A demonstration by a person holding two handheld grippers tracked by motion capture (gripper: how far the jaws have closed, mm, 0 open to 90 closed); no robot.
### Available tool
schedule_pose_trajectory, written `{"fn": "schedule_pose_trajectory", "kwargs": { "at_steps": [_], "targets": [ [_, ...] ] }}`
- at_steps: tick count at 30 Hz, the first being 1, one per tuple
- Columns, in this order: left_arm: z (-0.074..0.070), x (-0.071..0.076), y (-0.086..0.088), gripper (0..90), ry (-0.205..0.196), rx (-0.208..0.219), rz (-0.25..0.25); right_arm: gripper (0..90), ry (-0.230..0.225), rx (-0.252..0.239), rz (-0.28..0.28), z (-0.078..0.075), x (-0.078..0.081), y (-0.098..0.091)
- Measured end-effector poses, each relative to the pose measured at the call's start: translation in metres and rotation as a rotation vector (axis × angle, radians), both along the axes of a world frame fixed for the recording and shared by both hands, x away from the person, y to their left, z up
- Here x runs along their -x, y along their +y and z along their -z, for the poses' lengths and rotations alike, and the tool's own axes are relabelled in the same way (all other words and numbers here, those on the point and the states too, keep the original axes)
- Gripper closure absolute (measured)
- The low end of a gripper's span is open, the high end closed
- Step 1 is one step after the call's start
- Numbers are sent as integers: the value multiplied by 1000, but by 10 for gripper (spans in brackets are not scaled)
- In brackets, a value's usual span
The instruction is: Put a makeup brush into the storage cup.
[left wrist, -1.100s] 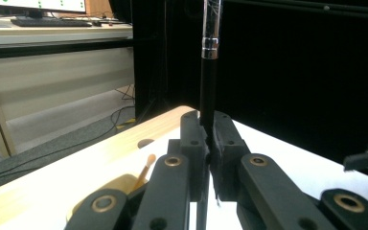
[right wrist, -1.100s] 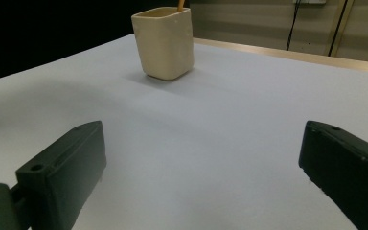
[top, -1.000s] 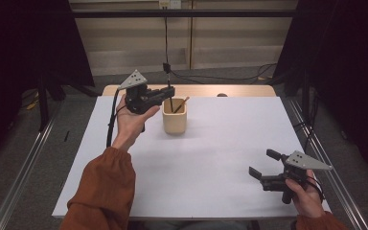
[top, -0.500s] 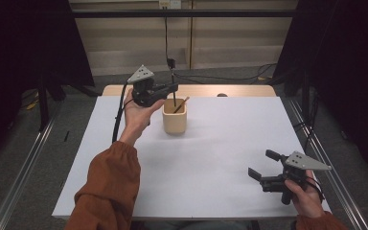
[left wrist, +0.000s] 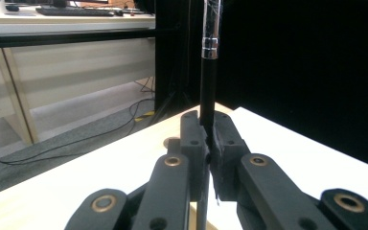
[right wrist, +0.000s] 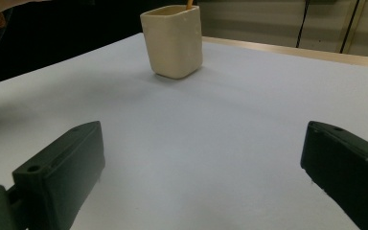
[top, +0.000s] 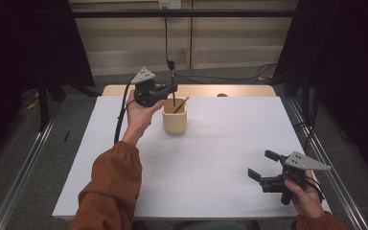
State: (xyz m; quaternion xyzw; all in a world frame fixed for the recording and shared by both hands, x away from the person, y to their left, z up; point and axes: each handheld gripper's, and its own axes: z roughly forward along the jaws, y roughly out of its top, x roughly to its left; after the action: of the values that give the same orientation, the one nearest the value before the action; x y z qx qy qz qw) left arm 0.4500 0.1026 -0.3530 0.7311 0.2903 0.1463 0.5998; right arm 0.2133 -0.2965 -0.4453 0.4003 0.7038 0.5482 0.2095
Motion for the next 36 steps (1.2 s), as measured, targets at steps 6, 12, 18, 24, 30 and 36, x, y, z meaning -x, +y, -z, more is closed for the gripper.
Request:
{"fn": "schedule_pose_trajectory", "kwargs": {
  "at_steps": [6,12,18,24,30,36],
  "targets": [
    [10,-2,2,857,9,-19,-4,6,-1,1,-1,0,1,0],
    [19,-2,4,857,14,-35,-8,8,4,-3,-26,1,1,2],
    [24,-2,5,857,24,-45,-10,10,6,-1,-33,1,1,2],
    [36,-2,4,857,44,-50,-14,8,7,-4,-33,1,1,2],
    [42,-1,5,857,51,-63,-17,14,13,-10,-22,1,0,0],
    [50,0,5,856,55,-65,-29,11,14,-16,-20,0,1,0]
  ]
}}
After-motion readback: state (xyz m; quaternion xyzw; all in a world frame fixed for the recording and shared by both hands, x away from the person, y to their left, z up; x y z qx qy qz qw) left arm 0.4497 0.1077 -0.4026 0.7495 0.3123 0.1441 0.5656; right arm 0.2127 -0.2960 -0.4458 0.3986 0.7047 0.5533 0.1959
